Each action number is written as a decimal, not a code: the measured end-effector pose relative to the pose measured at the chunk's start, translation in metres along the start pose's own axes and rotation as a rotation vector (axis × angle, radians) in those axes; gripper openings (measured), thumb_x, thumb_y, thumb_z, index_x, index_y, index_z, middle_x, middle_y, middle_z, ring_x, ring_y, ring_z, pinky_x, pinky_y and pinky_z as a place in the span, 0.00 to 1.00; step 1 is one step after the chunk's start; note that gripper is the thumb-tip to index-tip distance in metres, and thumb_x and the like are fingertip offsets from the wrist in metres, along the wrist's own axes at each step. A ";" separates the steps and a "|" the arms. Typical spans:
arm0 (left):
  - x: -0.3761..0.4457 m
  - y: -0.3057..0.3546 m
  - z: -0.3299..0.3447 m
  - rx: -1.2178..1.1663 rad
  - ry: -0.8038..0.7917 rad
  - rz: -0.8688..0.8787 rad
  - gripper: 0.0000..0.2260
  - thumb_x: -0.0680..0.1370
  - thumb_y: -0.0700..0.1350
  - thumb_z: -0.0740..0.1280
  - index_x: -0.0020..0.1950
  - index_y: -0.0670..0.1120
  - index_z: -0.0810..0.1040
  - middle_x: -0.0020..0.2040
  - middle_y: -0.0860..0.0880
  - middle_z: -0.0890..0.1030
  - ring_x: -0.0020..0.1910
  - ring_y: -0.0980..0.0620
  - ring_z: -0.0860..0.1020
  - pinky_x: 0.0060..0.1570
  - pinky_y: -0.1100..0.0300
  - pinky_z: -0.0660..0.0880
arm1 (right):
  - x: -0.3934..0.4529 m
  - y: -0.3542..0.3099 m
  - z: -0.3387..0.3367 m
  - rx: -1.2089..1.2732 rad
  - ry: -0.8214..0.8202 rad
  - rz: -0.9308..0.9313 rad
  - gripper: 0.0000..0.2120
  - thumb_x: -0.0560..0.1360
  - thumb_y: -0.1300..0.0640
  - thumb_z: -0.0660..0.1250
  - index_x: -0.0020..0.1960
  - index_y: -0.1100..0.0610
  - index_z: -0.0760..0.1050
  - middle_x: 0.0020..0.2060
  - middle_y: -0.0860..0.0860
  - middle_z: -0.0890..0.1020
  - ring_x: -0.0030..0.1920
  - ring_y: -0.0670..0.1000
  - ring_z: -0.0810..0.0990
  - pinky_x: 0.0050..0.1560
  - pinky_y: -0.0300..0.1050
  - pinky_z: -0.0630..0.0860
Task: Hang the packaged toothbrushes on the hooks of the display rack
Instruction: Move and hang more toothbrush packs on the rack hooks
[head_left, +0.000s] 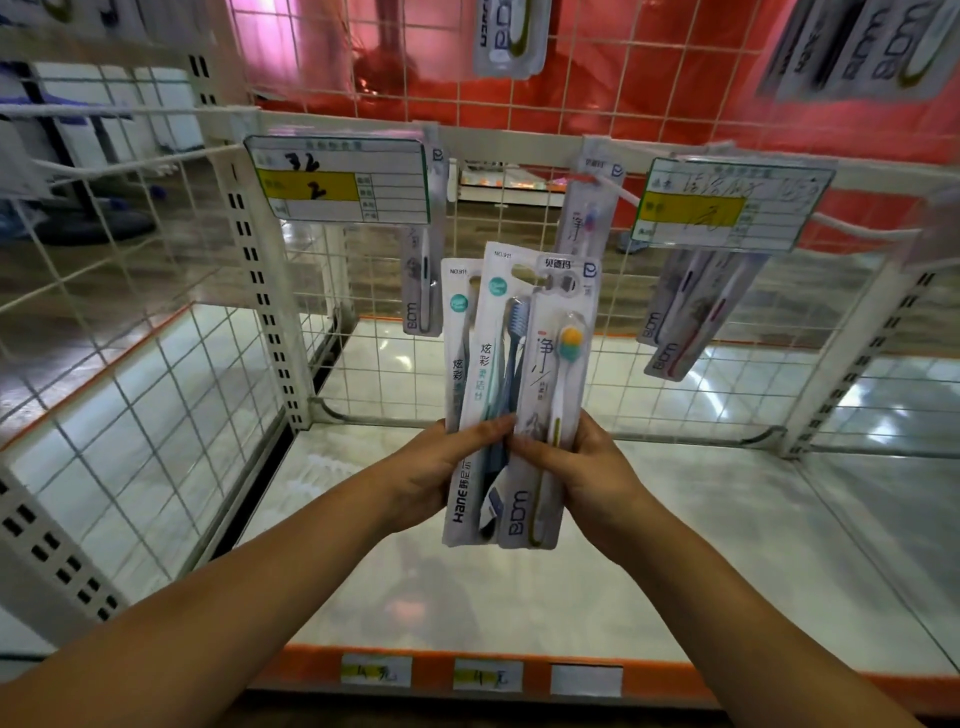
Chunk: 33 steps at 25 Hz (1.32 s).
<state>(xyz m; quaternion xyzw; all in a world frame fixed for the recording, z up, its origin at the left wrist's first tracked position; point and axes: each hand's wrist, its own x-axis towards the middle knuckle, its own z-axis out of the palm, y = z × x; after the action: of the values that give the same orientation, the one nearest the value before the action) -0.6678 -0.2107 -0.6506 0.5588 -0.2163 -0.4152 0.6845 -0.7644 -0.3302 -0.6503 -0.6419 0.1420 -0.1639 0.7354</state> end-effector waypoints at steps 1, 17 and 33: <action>0.001 -0.003 0.000 -0.016 -0.001 -0.011 0.22 0.68 0.50 0.69 0.60 0.47 0.76 0.55 0.43 0.83 0.55 0.45 0.81 0.56 0.51 0.77 | 0.001 0.002 0.000 -0.011 -0.004 0.007 0.19 0.72 0.62 0.69 0.62 0.52 0.73 0.54 0.51 0.83 0.54 0.54 0.82 0.57 0.54 0.78; -0.001 -0.008 -0.013 -0.068 0.096 0.063 0.08 0.75 0.38 0.64 0.52 0.48 0.77 0.41 0.49 0.85 0.42 0.51 0.84 0.42 0.59 0.81 | 0.000 -0.003 -0.021 0.107 0.039 0.056 0.09 0.71 0.63 0.69 0.51 0.58 0.76 0.39 0.53 0.84 0.38 0.51 0.84 0.37 0.44 0.81; -0.008 0.008 -0.060 -0.096 0.199 -0.051 0.18 0.65 0.39 0.70 0.54 0.43 0.76 0.36 0.47 0.84 0.35 0.50 0.82 0.39 0.57 0.82 | 0.074 -0.043 0.013 0.020 -0.144 -0.060 0.05 0.76 0.59 0.64 0.50 0.50 0.73 0.44 0.53 0.82 0.43 0.48 0.82 0.43 0.42 0.81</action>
<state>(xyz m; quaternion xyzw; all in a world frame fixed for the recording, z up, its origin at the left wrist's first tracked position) -0.6240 -0.1691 -0.6588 0.5690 -0.1126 -0.3850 0.7178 -0.6942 -0.3547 -0.6062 -0.6488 0.0676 -0.1406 0.7448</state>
